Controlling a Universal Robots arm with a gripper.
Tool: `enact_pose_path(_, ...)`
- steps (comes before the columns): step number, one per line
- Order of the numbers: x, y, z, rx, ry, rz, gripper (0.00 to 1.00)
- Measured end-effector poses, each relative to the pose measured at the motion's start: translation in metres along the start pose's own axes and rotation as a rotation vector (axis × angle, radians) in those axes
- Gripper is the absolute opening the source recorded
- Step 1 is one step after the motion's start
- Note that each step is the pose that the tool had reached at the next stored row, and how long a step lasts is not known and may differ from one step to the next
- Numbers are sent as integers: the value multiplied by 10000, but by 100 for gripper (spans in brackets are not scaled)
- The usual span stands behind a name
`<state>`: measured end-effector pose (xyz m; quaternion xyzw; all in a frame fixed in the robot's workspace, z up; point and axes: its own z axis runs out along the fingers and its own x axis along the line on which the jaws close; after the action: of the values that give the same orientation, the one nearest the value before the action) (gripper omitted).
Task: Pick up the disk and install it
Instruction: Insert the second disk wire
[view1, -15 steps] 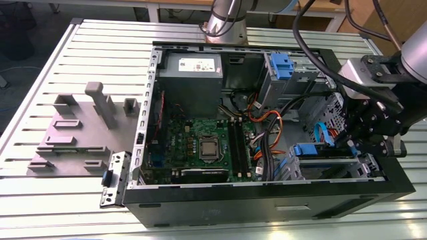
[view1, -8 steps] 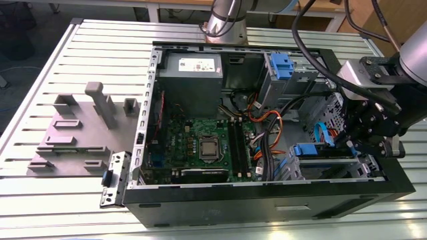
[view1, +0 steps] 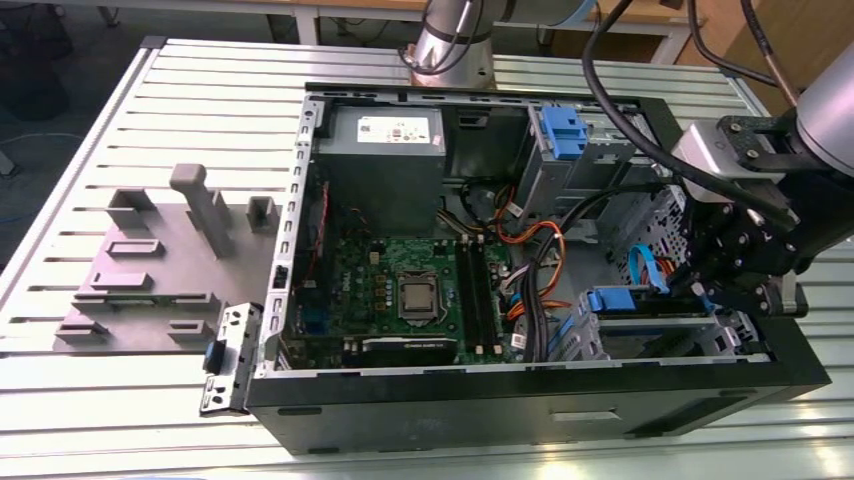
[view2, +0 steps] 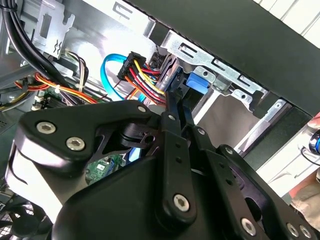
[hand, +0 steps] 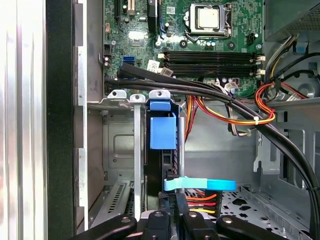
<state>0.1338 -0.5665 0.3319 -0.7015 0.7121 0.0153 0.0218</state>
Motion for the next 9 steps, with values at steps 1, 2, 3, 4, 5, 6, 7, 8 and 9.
enact_pose_path(1, 0, 0, 1, 0, -1, 0, 16)
enact_pose_path(2, 0, 0, 4, 0, -3, 0, 16)
enact_pose_path(3, 0, 0, 14, 0, -8, 0, 16)
enact_pose_path(4, 1, 0, 19, 0, -4, 0, 16)
enact_pose_path(5, 1, 0, 20, 0, -2, 0, 16)
enact_pose_path(6, 1, 0, 20, 0, -1, 0, 16)
enact_pose_path(7, 1, 0, 20, 0, 1, 0, 16)
enact_pose_path(8, 1, 0, 20, 0, 0, 0, 16)
enact_pose_path(9, 1, 0, 25, 0, -2, 0, 16)
